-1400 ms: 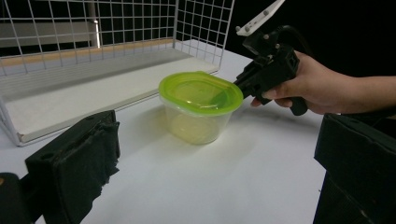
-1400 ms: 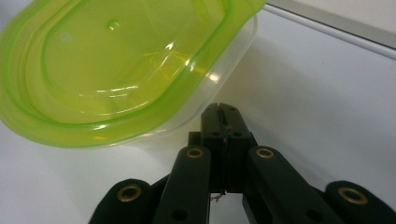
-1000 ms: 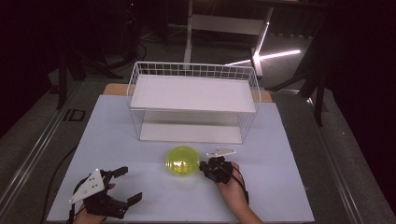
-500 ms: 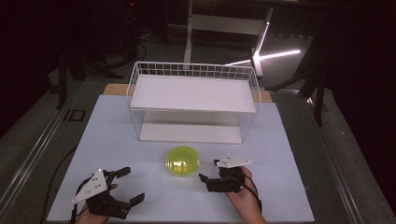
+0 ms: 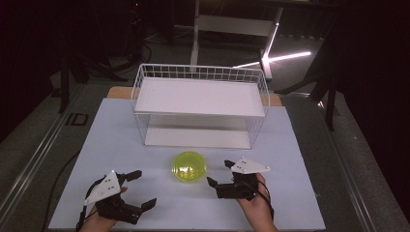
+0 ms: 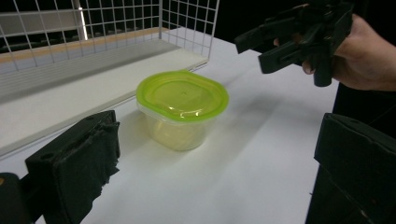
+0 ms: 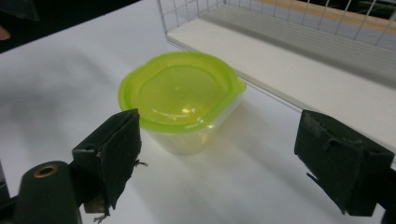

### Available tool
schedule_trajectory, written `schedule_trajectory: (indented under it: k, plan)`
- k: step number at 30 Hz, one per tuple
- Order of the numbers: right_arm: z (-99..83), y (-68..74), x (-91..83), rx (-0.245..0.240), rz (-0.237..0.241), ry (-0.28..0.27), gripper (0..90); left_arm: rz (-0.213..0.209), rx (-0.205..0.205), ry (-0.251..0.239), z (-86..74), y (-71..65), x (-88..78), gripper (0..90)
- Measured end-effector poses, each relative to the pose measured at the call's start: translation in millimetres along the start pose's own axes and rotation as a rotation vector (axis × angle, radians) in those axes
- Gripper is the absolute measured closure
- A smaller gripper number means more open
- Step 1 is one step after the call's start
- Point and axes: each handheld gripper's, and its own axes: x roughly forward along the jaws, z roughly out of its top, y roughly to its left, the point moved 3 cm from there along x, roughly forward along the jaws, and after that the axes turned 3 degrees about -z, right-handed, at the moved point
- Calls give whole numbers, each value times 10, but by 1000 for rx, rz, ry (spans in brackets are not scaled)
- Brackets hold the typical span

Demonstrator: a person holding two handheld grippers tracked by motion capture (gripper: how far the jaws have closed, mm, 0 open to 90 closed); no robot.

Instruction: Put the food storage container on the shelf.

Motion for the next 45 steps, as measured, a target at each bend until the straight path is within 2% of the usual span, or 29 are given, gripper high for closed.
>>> schedule_trajectory:
  k: [2,5,7,11,13,19,22,23,25,27,30,33,35,37,38,39,45]
  plan:
    - [35,4,-9,-29,-15,-10,146,-6,-13,6,51,36,41,10]
    - [99,3,-13,-34,-17,-19,150,-11,-19,23,106,68,120,10]
    - [142,-1,-9,-43,-9,-22,193,-18,-32,35,138,81,168,10]
    - [211,-28,12,-60,-28,-34,166,-14,-67,52,223,121,247,10]
    - [239,-46,26,-34,-14,-40,151,-13,-84,37,277,147,271,10]
    - [280,-63,88,-13,-24,-19,142,-5,-105,26,383,230,334,10]
    - [290,-71,114,14,-9,-20,142,9,-105,44,396,253,362,11]
    - [295,-77,127,35,-1,-20,144,32,-96,81,406,270,403,11]
    - [298,-105,182,65,-1,1,144,46,-103,99,409,289,445,10]
    - [297,-120,226,79,-4,8,138,31,-120,109,403,306,489,10]
    - [295,-127,274,81,-5,7,137,40,-126,127,378,337,561,10]
    - [290,-130,314,84,-21,16,153,38,-162,129,349,385,626,11]
    - [285,-128,336,94,-28,21,216,36,-194,138,332,409,671,11]
    - [282,-117,356,100,-24,19,229,40,-225,153,311,440,711,25]
    - [279,-111,375,101,-25,25,258,60,-236,160,302,457,726,72]
    - [275,-109,386,104,-27,28,305,60,-246,161,294,468,739,107]
    - [239,-131,482,117,-43,42,348,104,-319,184,234,544,836,225]
